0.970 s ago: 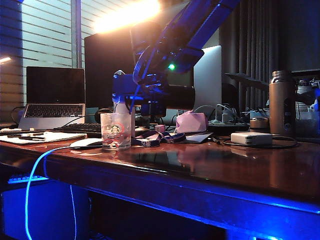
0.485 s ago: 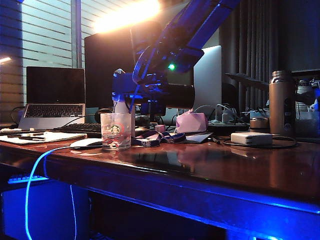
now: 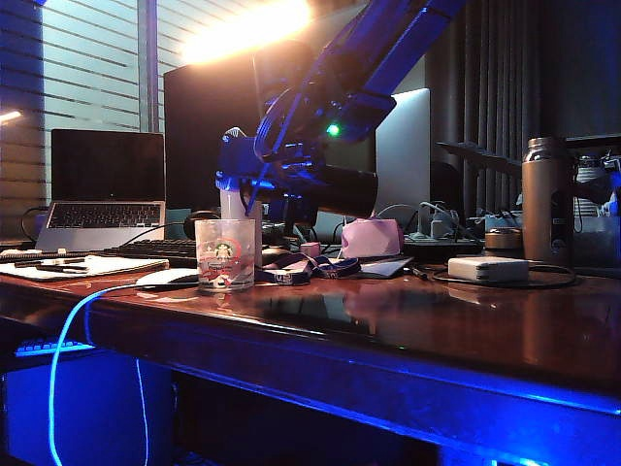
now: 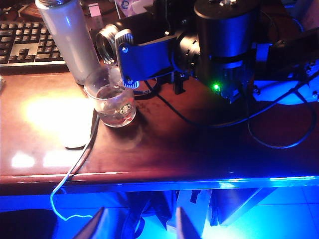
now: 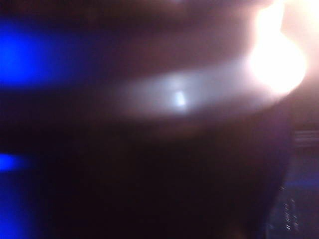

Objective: Pick up the black thermos, pour a little water from inside into the glass cup, then place the black thermos back on the table.

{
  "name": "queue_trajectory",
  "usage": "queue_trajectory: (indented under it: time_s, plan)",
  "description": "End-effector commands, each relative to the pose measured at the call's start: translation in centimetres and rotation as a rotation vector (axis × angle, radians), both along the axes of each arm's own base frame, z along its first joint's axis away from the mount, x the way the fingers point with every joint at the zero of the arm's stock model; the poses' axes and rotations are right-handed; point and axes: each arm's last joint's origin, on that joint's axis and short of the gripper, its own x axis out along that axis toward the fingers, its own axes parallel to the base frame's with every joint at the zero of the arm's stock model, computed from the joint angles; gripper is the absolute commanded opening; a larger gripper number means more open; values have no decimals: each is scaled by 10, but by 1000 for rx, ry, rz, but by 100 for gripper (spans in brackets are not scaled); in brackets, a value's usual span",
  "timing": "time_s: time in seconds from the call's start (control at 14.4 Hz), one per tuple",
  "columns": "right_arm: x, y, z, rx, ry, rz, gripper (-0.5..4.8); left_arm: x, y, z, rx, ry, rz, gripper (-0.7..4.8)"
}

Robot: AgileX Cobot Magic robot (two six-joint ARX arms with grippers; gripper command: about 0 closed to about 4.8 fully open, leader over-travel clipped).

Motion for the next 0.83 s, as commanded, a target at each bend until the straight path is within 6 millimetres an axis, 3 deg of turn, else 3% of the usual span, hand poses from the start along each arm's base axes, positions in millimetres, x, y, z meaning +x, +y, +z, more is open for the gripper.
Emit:
queue_trajectory:
  time_s: [0.07,0.83]
  plan:
    - [-1,1,16,104,-64,1,106,-1,0,1,-6,-7,-4,187]
    - [-6,4,26,564,-104,-72,106,-1,0,1,-6,-7,-3,187]
